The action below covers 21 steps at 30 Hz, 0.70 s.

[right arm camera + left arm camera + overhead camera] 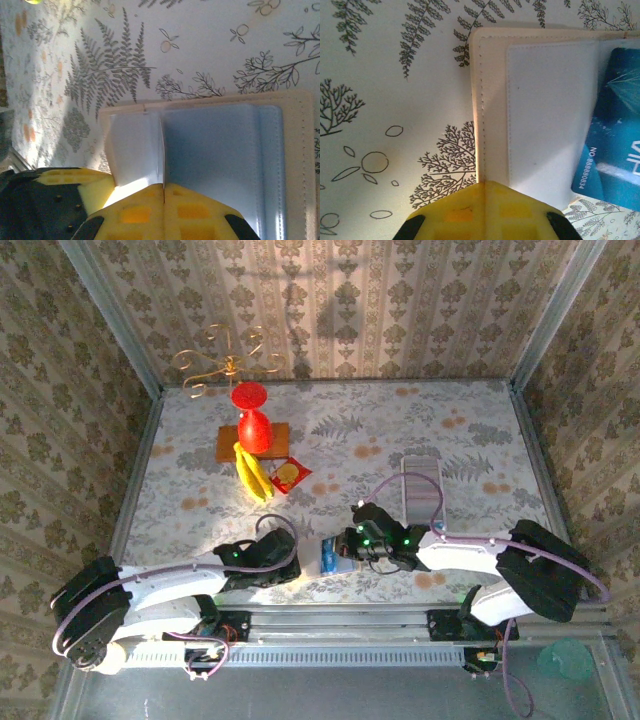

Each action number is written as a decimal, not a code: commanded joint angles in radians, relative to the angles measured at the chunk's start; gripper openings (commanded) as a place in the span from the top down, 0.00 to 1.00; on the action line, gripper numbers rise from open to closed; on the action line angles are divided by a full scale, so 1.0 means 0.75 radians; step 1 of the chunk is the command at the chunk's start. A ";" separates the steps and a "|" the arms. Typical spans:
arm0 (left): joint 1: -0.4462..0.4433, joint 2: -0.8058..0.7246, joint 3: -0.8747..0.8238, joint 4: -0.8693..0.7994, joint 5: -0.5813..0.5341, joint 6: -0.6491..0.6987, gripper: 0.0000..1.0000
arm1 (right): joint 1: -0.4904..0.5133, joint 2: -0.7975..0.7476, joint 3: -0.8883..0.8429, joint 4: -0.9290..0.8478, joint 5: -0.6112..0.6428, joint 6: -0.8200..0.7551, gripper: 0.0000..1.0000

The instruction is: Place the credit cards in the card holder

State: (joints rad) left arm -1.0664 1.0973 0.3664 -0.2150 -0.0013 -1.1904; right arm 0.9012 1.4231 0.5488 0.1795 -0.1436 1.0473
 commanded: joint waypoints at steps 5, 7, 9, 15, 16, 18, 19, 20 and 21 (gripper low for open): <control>-0.010 -0.003 -0.026 -0.068 -0.039 -0.022 0.97 | -0.032 -0.084 -0.069 0.043 0.005 -0.006 1.00; -0.010 -0.005 -0.026 -0.071 -0.032 -0.022 0.98 | -0.044 -0.131 -0.103 0.073 0.001 0.014 1.00; -0.010 -0.009 -0.024 -0.077 -0.031 -0.018 0.98 | -0.046 -0.180 -0.135 0.102 0.008 0.026 1.00; -0.011 -0.012 -0.025 -0.076 -0.025 -0.016 0.98 | -0.056 -0.194 -0.160 0.141 -0.001 0.031 1.00; -0.010 -0.011 -0.026 -0.073 -0.023 -0.016 0.98 | -0.056 -0.182 -0.156 0.150 -0.006 0.031 1.00; -0.010 -0.009 -0.022 -0.073 -0.020 -0.015 0.98 | -0.056 -0.151 -0.144 0.167 -0.018 0.033 1.00; -0.010 -0.009 -0.022 -0.074 -0.021 -0.016 0.98 | -0.058 -0.136 -0.135 0.174 -0.027 0.030 1.00; -0.010 -0.009 -0.020 -0.074 -0.022 -0.016 0.98 | -0.058 -0.122 -0.126 0.174 -0.033 0.025 1.00; -0.010 -0.009 -0.020 -0.075 -0.022 -0.014 0.98 | -0.058 -0.109 -0.119 0.175 -0.039 0.025 1.00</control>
State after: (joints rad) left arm -1.0664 1.0943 0.3660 -0.2165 -0.0006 -1.1900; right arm 0.8619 1.3128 0.4358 0.2848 -0.1558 1.0557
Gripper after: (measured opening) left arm 0.047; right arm 0.039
